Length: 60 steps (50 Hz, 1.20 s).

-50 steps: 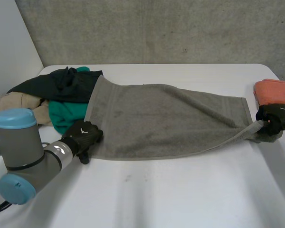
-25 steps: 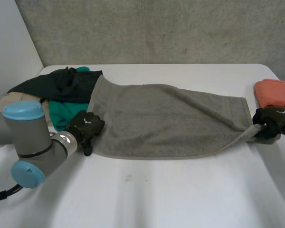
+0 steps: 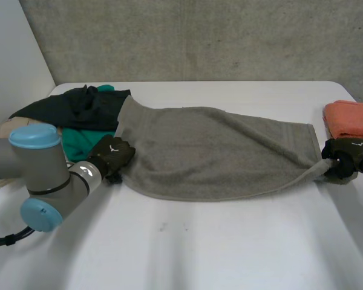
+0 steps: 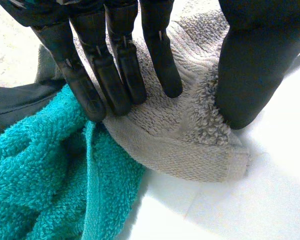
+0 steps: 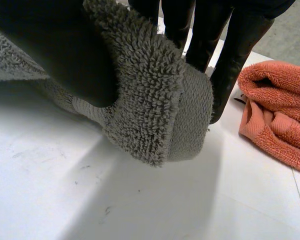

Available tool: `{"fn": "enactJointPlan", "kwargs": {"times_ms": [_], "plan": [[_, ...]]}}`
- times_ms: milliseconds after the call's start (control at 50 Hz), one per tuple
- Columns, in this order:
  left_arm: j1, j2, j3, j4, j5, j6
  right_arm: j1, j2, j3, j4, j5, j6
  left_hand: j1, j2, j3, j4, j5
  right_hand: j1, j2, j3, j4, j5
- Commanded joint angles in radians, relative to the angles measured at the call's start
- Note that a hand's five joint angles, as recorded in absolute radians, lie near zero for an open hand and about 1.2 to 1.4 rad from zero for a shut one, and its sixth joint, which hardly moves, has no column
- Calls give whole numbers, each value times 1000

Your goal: Fold the laundry.

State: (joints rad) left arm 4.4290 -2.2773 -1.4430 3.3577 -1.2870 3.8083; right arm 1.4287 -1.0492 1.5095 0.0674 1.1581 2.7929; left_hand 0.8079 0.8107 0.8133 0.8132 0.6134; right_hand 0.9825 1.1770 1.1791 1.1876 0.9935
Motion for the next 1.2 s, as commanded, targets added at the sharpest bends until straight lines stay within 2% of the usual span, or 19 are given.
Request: {"fn": "enactJointPlan", "kwargs": {"times_ms": [20, 180, 220, 260, 300, 400, 460, 540, 620, 740, 800, 880, 1020, 1200], "plan": [[-10, 1, -5, 2, -2, -1, 1, 0, 0, -1, 0, 1, -110, -113, -115, -115, -90, 414, 219, 217, 209, 228], [-10, -1, -17, 16, 0, 5, 1, 0, 0, -1, 0, -1, -72, -75, -77, -77, -52, 414, 219, 217, 209, 228], [-8, -1, -16, 16, 0, 5, -1, 0, 0, -1, -1, -1, 92, 89, 86, 87, 112, 414, 219, 217, 209, 228], [-8, -4, -8, 16, -2, 7, -1, 0, 0, -1, -1, -1, 449, 446, 443, 443, 469, 414, 219, 217, 209, 228], [-8, -4, -7, 17, -9, 8, -1, 0, 0, 0, -1, -1, 588, 585, 583, 583, 608, 414, 219, 217, 209, 228], [-14, 21, -26, 29, -64, 5, -4, -2, 3, 2, -6, -1, 588, 586, 583, 583, 608, 414, 219, 217, 209, 228], [-17, 116, -66, 19, -123, 8, -4, -32, 3, 22, -5, -32, 588, 586, 583, 583, 608, 414, 219, 217, 209, 228], [-33, 258, -184, -18, -169, 17, -5, -141, 46, 75, -6, -163, 588, 586, 583, 583, 608, 414, 219, 217, 209, 228], [-65, 406, -301, -105, -195, 48, -25, -244, 106, 164, -8, -370, 588, 586, 583, 583, 608, 414, 219, 217, 209, 228], [-85, 515, -430, -329, -268, 59, -189, -336, 236, 483, 15, -824, 588, 586, 583, 583, 608, 414, 219, 217, 209, 228], [-118, 510, -459, -415, -293, 54, -255, -339, 268, 581, -15, -941, 588, 586, 583, 583, 608, 414, 219, 217, 209, 228], [-172, 487, -444, -439, -296, 45, -252, -324, 261, 516, -38, -873, 588, 586, 583, 583, 608, 414, 219, 217, 209, 228], [-186, 348, -326, -373, -302, 30, -169, -215, 199, 303, -28, -705, 588, 586, 583, 583, 608, 414, 219, 217, 209, 228], [-192, 156, -36, -153, -310, 19, -134, -138, 163, 74, 57, -558, 588, 586, 583, 583, 608, 414, 219, 217, 209, 228]]}}
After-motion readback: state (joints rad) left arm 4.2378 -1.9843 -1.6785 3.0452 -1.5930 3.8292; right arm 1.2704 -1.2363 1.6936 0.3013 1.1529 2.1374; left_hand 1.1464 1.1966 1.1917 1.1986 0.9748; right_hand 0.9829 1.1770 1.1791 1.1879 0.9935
